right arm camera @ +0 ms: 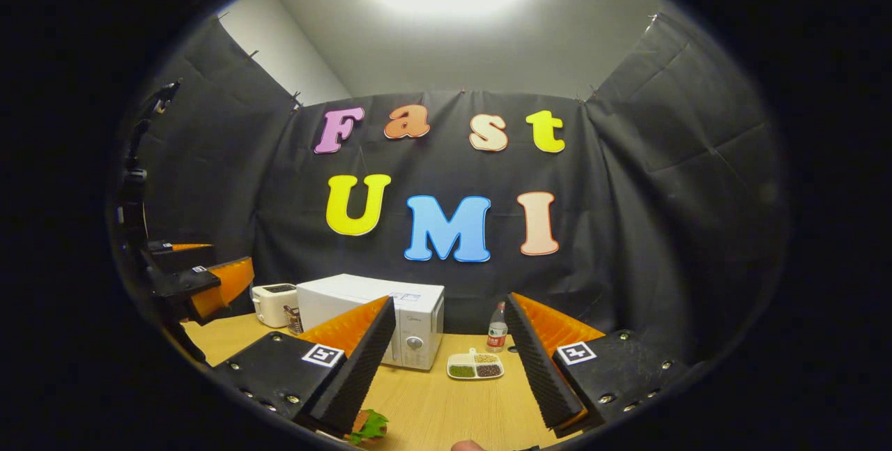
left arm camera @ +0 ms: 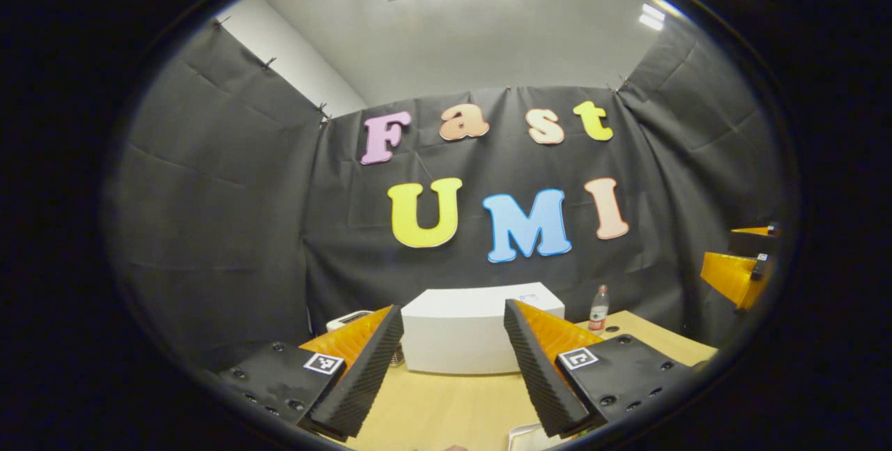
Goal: Open the microwave oven with the left hand, put the food in, and close the microwave oven.
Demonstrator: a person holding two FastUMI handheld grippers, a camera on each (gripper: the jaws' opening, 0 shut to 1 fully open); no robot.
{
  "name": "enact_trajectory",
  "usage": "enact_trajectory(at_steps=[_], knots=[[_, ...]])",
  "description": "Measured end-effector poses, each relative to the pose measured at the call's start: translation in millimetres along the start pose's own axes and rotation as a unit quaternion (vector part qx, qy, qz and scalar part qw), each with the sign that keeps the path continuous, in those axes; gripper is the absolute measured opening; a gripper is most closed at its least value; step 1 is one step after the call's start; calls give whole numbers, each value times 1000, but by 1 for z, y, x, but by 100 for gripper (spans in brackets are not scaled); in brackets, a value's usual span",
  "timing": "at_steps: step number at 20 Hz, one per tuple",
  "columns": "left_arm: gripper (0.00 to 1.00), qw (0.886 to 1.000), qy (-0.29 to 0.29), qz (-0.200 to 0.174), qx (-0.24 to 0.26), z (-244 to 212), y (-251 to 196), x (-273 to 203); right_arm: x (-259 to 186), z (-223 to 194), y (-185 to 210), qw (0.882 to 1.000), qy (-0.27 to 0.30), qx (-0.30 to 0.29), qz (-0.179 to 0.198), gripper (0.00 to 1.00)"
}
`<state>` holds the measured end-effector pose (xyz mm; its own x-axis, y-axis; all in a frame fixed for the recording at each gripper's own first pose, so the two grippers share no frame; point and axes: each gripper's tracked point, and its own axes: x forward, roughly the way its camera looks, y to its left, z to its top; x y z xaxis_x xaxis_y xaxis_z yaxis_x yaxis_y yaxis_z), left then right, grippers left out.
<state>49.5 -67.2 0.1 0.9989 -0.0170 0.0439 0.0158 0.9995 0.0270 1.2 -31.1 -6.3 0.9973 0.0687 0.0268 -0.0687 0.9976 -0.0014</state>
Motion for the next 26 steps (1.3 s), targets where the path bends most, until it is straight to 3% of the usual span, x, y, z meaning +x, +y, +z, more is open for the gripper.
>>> enact_trajectory(at_steps=[2,6,7,8,9,10,13,14,15,16,19,20,23,24,25,26], knots=[[100,1000,4,-18,-5,-10,-13,24,9,-3,-7,1000,6,-2,-19,95],[96,998,7,-56,-16,-30,-35,76,25,-3,-14,998,11,3,-54,95],[100,998,10,-64,-17,-38,-41,90,28,-6,-18,998,15,2,-65,95],[96,997,11,-71,-17,-44,-46,103,32,-5,-20,997,16,2,-76,95],[100,997,12,-78,-17,-51,-51,117,35,-4,-23,996,16,1,-89,95],[96,996,15,-85,-14,-58,-56,130,38,-4,-27,995,17,-1,-102,95],[100,994,24,-103,-12,-82,-67,165,46,-11,-33,990,29,-2,-135,95],[92,993,29,-111,-14,-90,-72,175,48,-13,-35,989,33,-2,-147,95],[92,992,34,-119,-16,-100,-77,185,48,-14,-38,987,35,-3,-157,95],[100,991,40,-126,-16,-109,-82,195,49,-14,-40,985,37,-6,-169,95],[96,987,57,-146,-19,-137,-99,220,49,-20,-45,979,47,-20,-199,95],[100,986,64,-153,-23,-146,-106,227,48,-21,-46,976,52,-23,-208,95],[92,981,84,-172,-27,-172,-121,244,46,-27,-46,970,63,-30,-231,95],[100,980,90,-175,-25,-182,-125,249,45,-29,-46,968,68,-33,-238,95],[90,979,98,-179,-24,-190,-130,254,44,-31,-46,966,72,-36,-245,95],[92,977,105,-183,-25,-198,-134,259,42,-33,-46,964,75,-39,-251,95]])
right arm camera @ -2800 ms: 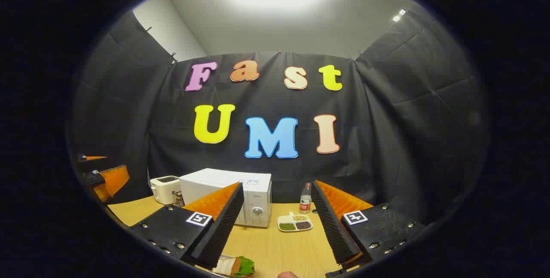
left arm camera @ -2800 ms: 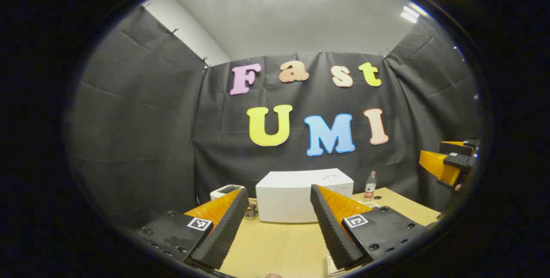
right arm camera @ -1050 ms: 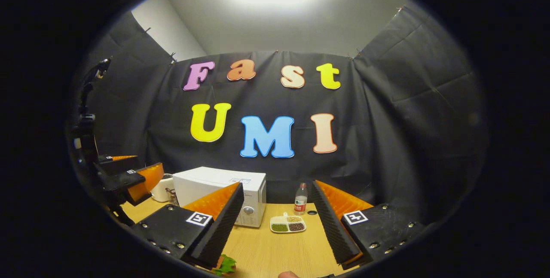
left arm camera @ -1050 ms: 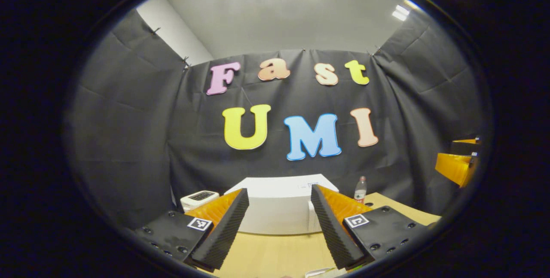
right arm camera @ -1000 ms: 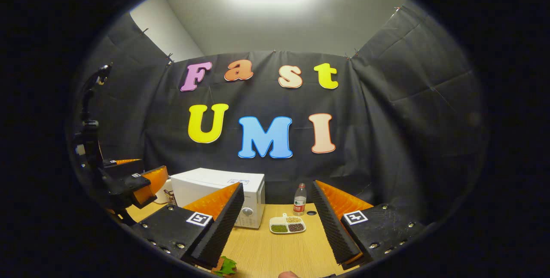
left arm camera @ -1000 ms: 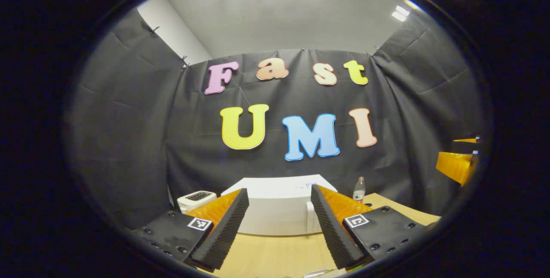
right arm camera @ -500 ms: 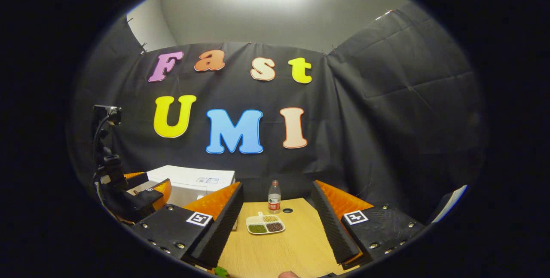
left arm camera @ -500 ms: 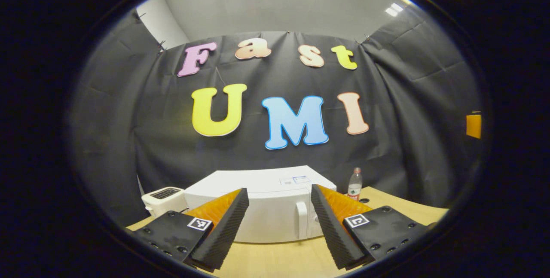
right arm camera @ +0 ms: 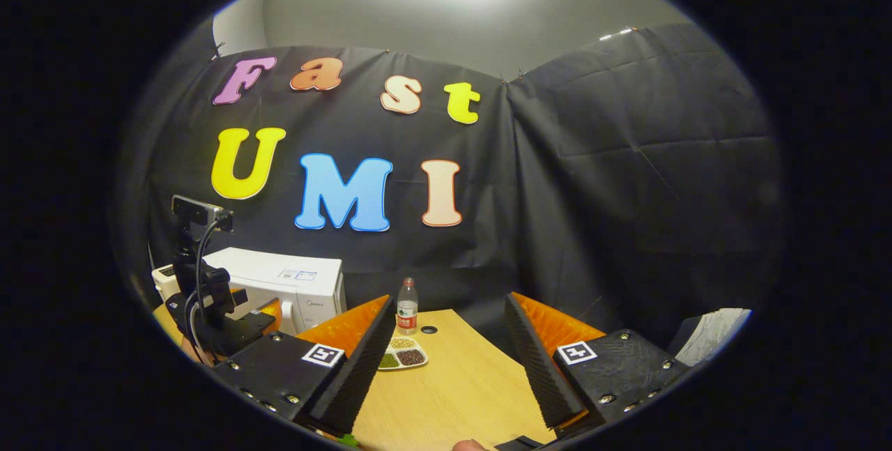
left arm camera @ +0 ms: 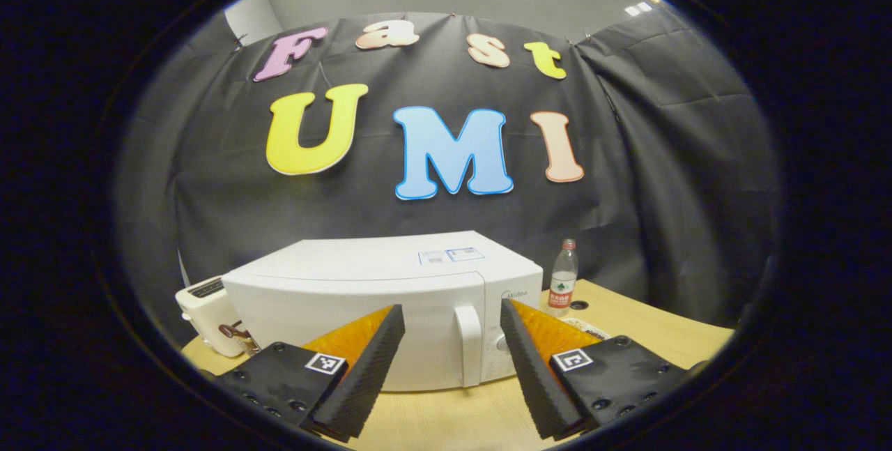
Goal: Open the microwave oven with the left hand, put the food in, and close the microwave oven.
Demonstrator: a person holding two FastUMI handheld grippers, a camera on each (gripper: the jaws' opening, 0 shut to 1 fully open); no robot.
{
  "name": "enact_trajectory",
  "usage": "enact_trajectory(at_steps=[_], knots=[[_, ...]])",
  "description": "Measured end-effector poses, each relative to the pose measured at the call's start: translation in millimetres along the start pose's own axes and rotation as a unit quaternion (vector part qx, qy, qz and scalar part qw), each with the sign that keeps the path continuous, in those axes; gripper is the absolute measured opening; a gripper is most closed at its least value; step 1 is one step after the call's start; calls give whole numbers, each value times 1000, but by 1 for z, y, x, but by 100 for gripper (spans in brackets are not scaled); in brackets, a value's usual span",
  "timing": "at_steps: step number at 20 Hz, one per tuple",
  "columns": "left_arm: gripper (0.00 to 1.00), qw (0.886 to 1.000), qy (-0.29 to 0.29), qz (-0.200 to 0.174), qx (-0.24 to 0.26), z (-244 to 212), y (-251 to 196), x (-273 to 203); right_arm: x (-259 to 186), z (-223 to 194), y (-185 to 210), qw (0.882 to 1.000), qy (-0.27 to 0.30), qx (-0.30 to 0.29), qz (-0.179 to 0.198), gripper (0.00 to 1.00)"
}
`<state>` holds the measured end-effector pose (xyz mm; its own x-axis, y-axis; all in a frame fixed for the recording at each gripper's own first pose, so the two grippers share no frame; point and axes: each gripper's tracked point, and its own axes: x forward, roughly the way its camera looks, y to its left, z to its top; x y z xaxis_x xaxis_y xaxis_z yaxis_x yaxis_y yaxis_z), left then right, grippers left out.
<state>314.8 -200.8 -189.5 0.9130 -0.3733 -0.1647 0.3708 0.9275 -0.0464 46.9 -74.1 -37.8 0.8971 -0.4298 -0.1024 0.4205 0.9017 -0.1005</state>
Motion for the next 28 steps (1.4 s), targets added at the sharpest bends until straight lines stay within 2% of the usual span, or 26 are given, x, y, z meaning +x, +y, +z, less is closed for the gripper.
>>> enact_trajectory(at_steps=[1,3,6,7,9,11,13,14,15,17,20,21,26,27,28], knots=[[89,1000,6,-4,-1,-6,-3,7,-2,-2,-1,1000,3,-2,-7,95],[92,1000,17,-11,2,-18,-7,22,-4,-4,-5,1000,8,-6,-21,95],[72,999,41,-13,3,-40,-11,37,-10,-6,-13,999,14,-10,-41,95],[74,999,47,-15,0,-45,-12,39,-11,-7,-17,999,15,-12,-48,95],[62,999,53,-14,0,-51,-13,45,-15,-8,-23,998,18,-18,-58,95],[45,998,57,-17,4,-57,-17,50,-19,-10,-27,997,21,-24,-65,95],[42,998,62,-19,11,-59,-20,54,-22,-11,-31,997,24,-26,-71,95],[36,998,63,-20,12,-60,-22,54,-24,-10,-32,997,24,-25,-74,95],[42,998,61,-16,13,-61,-21,53,-24,-10,-33,996,24,-24,-77,95],[39,998,62,-15,14,-62,-21,57,-27,-11,-33,996,24,-24,-78,95],[24,997,70,0,36,-61,-21,54,-30,-11,-29,997,24,-32,-71,95],[20,997,68,2,29,-60,-20,54,-30,-12,-30,997,25,-34,-69,95],[14,998,63,-14,11,-58,-21,51,-34,-10,-21,997,22,-50,-54,95],[16,998,64,-14,13,-59,-21,51,-33,-9,-20,997,21,-52,-50,95],[11,998,63,-14,12,-58,-21,50,-33,-7,-18,997,20,-52,-46,95]])
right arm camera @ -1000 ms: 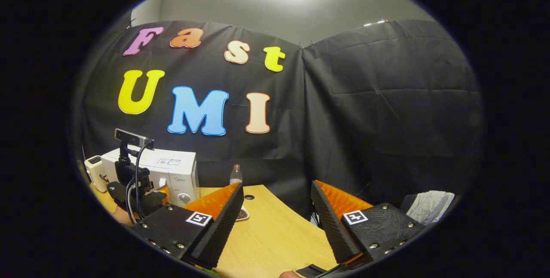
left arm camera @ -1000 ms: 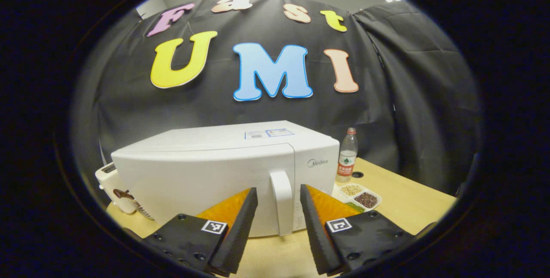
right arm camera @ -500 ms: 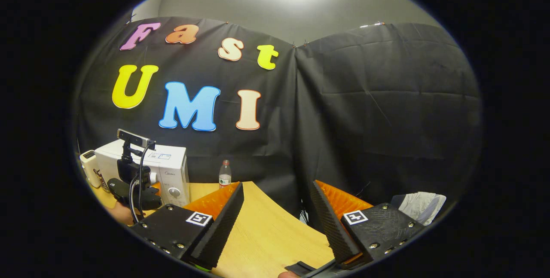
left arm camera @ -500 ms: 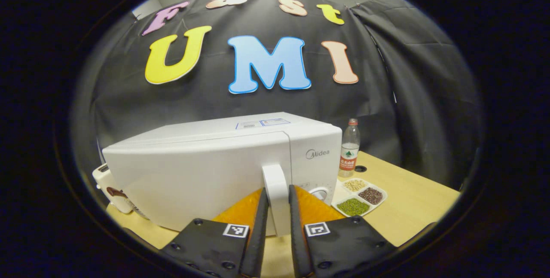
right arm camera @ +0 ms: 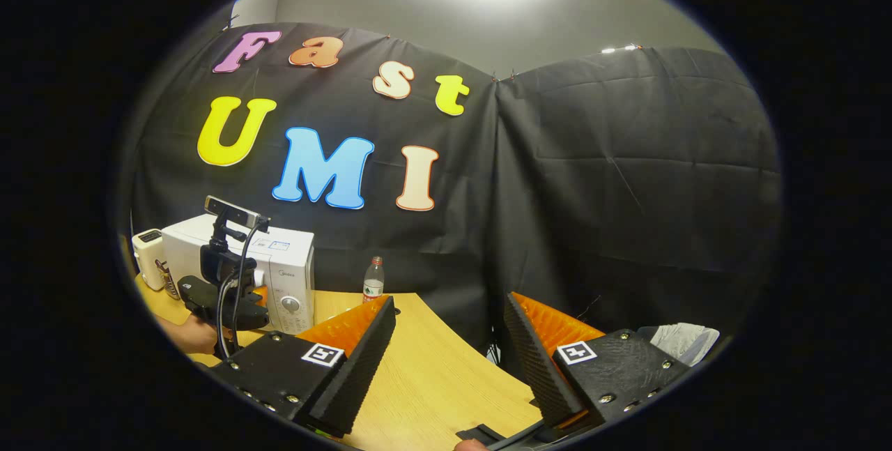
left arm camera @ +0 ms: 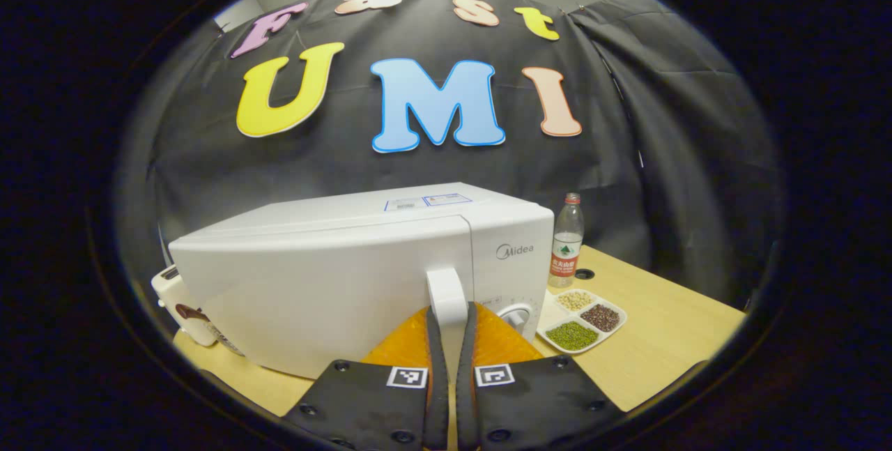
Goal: Open the microwave oven with the left hand, put the food in, and close the microwave oven.
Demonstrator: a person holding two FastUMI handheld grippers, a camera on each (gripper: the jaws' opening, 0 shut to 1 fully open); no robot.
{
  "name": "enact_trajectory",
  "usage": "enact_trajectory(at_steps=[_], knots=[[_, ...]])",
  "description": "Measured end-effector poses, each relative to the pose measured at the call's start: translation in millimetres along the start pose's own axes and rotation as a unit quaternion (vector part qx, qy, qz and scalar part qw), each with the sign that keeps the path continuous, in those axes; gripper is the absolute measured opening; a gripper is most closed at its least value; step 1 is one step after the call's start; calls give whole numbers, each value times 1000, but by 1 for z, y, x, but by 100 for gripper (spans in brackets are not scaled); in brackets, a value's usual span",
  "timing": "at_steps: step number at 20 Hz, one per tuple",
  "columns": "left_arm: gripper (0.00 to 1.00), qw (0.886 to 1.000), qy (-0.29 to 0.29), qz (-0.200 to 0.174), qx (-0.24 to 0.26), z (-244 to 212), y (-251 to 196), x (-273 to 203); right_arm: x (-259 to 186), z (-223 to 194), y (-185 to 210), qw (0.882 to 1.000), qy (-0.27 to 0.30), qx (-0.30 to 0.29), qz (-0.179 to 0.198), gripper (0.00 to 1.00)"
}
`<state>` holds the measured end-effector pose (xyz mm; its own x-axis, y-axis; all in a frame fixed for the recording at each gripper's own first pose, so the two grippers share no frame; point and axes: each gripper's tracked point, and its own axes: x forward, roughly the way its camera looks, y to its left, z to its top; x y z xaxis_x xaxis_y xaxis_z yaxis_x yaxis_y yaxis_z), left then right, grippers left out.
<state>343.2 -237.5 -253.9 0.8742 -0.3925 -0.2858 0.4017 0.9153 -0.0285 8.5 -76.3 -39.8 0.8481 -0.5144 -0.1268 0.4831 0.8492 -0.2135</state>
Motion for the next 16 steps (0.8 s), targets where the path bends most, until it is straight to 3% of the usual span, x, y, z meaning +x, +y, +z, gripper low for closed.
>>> enact_trajectory(at_steps=[1,3,5,7,8,9,10,11,16], knots=[[4,1000,0,-1,-2,0,0,2,2,1,2,1000,-2,0,4,95],[14,1000,1,-5,-1,1,0,0,4,1,5,1000,-3,-3,13,95],[8,1000,22,-5,-13,-9,-2,-13,6,1,8,1000,-3,-1,21,95],[11,1000,-17,-8,3,2,-3,-38,8,0,10,1000,-2,7,28,95],[13,1000,-2,-12,5,-5,-1,-48,9,-2,15,999,1,17,39,95],[8,1000,-7,-18,-2,-7,-3,-50,9,-4,22,999,2,22,50,95],[13,1000,5,-24,-4,-13,-3,-56,10,-5,25,998,2,23,56,95],[8,1000,1,-27,-3,-12,-2,-62,11,-6,26,998,0,27,63,95],[8,1000,8,-18,-3,-21,8,-110,3,4,47,991,-18,36,128,95]])
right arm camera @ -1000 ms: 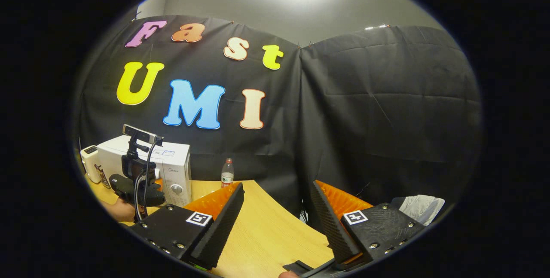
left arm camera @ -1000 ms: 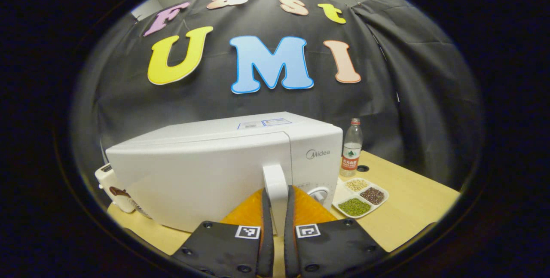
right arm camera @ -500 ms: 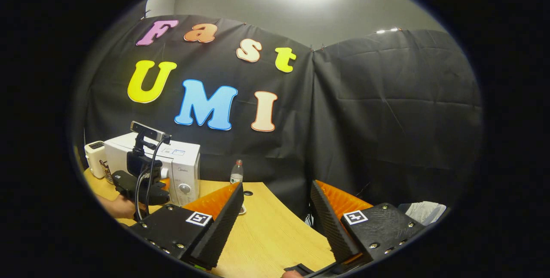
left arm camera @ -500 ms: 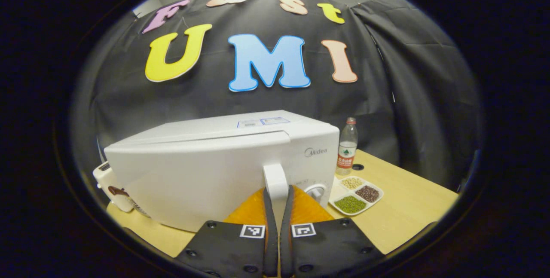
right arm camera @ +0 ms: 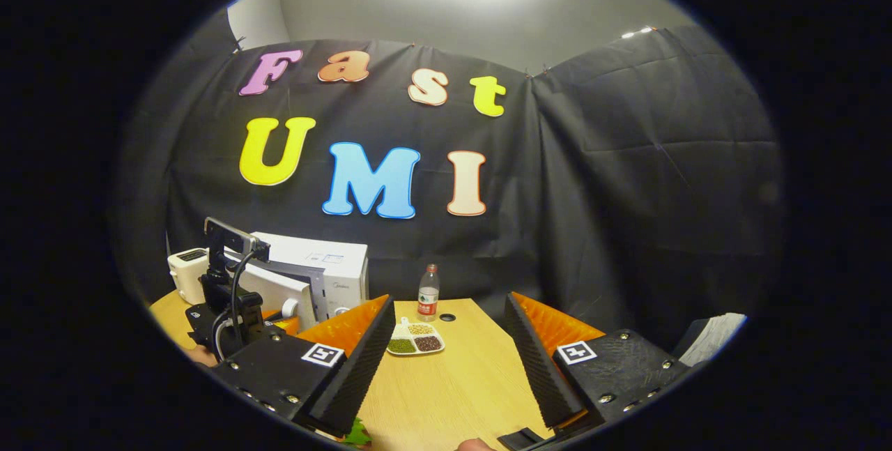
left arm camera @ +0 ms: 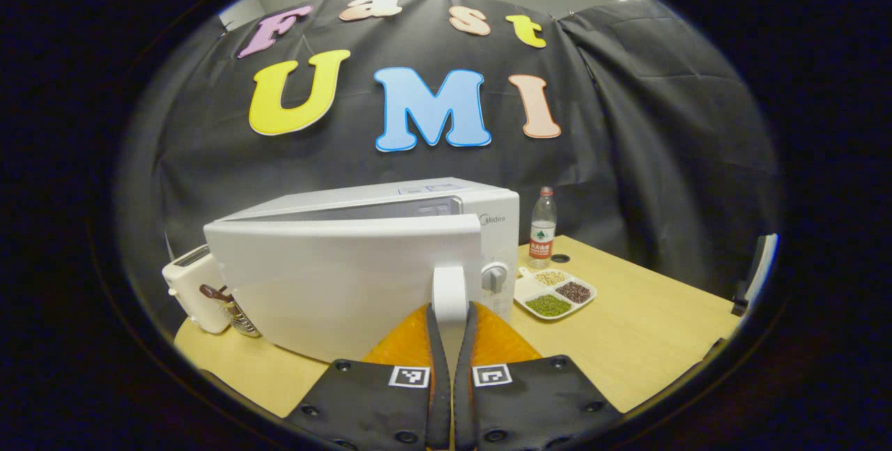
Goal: Open the microwave oven with the left hand, put the food in, and close the microwave oven.
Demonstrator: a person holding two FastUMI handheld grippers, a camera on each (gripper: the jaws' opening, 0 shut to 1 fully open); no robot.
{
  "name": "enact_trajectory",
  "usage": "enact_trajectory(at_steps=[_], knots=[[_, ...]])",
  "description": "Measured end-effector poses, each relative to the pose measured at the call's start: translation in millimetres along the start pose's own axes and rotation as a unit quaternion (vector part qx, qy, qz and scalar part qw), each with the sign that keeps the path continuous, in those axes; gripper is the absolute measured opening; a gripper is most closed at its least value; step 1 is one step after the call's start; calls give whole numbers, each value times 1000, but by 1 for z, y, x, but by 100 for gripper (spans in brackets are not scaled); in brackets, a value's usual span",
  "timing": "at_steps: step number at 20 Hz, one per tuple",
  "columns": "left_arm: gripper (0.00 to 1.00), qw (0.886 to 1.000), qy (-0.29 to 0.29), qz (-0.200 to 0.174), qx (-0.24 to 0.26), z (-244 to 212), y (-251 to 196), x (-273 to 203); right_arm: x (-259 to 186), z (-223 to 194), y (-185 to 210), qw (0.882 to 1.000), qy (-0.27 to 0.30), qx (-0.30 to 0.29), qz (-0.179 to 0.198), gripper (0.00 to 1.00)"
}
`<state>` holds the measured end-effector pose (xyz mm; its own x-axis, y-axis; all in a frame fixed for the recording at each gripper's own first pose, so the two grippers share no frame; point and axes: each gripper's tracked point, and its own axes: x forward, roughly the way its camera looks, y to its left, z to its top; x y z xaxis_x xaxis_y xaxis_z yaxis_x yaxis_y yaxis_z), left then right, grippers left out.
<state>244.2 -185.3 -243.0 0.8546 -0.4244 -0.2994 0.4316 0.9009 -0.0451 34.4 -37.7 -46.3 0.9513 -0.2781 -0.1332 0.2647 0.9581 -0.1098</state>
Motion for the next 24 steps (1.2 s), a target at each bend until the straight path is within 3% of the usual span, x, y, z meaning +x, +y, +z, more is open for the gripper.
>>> enact_trajectory(at_steps=[1,2,12,13,14,16,19,20,21,23,24], knots=[[13,1000,1,6,-2,-1,3,-11,-1,4,2,1000,-7,-2,12,95],[8,1000,4,12,-4,-3,5,-22,-1,6,4,1000,-10,-2,25,95],[8,993,29,115,-20,-26,40,-116,-23,12,15,990,-38,12,135,95],[12,992,29,124,-24,-28,40,-126,-26,10,15,989,-38,16,145,95],[7,990,33,133,-16,-30,44,-136,-28,10,16,987,-38,20,154,95],[11,987,36,153,-3,-34,53,-155,-31,7,23,983,-38,26,176,95],[7,984,41,174,-22,-40,73,-177,-34,5,33,980,-36,26,195,95],[12,983,42,177,-27,-43,79,-183,-36,8,38,978,-37,32,201,95],[7,982,42,180,-30,-46,85,-188,-37,10,45,977,-38,35,207,95],[12,981,42,184,-35,-49,97,-199,-39,15,59,975,-44,33,214,95],[7,981,42,184,-38,-50,103,-204,-41,18,66,975,-46,31,214,95]])
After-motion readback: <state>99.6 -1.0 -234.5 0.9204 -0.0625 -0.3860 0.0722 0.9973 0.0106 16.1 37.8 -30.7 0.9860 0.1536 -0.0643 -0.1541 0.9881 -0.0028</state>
